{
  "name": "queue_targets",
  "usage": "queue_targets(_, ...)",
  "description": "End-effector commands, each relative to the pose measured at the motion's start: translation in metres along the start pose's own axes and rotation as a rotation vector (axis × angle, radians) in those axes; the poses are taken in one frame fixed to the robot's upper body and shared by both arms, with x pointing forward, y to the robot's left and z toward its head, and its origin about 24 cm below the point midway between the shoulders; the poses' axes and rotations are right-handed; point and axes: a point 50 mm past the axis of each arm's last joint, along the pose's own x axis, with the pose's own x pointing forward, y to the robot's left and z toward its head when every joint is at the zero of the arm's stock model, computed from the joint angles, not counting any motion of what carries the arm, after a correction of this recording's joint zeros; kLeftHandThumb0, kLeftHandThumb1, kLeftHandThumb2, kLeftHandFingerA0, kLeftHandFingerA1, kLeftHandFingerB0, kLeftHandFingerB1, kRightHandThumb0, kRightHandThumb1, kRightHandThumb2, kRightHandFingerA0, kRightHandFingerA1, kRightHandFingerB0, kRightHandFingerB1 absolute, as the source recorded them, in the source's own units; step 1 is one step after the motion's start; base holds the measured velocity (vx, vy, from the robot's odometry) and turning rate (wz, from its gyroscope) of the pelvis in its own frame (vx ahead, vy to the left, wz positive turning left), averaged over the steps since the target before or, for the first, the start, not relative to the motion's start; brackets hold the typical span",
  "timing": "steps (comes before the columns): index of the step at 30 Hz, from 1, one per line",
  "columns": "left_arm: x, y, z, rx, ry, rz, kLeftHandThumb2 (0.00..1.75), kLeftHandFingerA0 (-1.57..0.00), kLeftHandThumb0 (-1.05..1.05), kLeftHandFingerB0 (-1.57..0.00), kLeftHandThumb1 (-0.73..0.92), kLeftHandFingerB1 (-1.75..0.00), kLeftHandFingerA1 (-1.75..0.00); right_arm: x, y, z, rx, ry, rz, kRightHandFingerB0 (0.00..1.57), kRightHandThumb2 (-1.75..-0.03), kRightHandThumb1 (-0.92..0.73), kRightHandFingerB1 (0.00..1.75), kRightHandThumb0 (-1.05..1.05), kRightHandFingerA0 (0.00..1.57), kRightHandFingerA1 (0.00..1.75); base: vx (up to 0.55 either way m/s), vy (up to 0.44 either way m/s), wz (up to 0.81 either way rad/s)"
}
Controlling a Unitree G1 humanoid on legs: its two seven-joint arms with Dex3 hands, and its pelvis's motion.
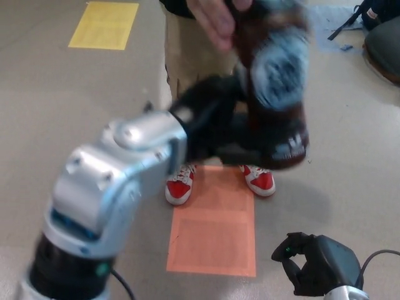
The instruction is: The robot recieved a bottle of protein shake from a person using its left hand and then shake the protein up and down 2 two times and hand it back to the person
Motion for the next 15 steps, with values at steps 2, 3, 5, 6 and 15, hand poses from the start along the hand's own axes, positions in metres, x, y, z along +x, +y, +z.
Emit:
queue_targets(2,-0.004,0.012,-0.002,-0.002,-0.178,0.274,0.67,-1.08,-0.21,-0.72,0.89,-0.65,-0.66,0.002,-0.008,-0.005,0.006,0.005,-0.005,0.90,-1.04,-0.61,0.71,-0.49,0.91,0.96,0.00,0.000,0.00)
queue_targets(3,-0.003,0.013,-0.002,0.001,-0.186,0.276,0.67,-1.08,-0.21,-0.72,0.89,-0.65,-0.66,0.003,-0.009,-0.005,0.009,0.005,-0.007,0.90,-1.04,-0.61,0.71,-0.49,0.91,0.96,0.00,0.000,0.00)
queue_targets(5,-0.003,0.020,-0.004,0.015,-0.205,0.286,0.67,-1.09,-0.20,-0.68,0.88,-0.90,-0.62,0.004,-0.009,-0.004,0.012,0.003,-0.007,0.90,-1.04,-0.61,0.72,-0.50,0.93,0.96,0.00,0.000,0.00)
queue_targets(6,-0.003,0.022,-0.005,0.017,-0.208,0.292,0.67,-1.09,-0.20,-0.68,0.88,-0.90,-0.62,0.004,-0.009,-0.004,0.013,0.005,-0.006,0.90,-1.04,-0.61,0.72,-0.50,0.93,0.96,0.00,0.000,0.00)
queue_targets(15,-0.008,0.066,-0.052,0.171,-0.146,0.482,0.66,-1.08,-0.19,-0.66,0.86,-0.98,-0.60,0.004,-0.007,-0.003,0.030,0.019,-0.015,0.92,-1.03,-0.53,0.71,-0.44,0.91,0.99,0.00,0.000,0.00)
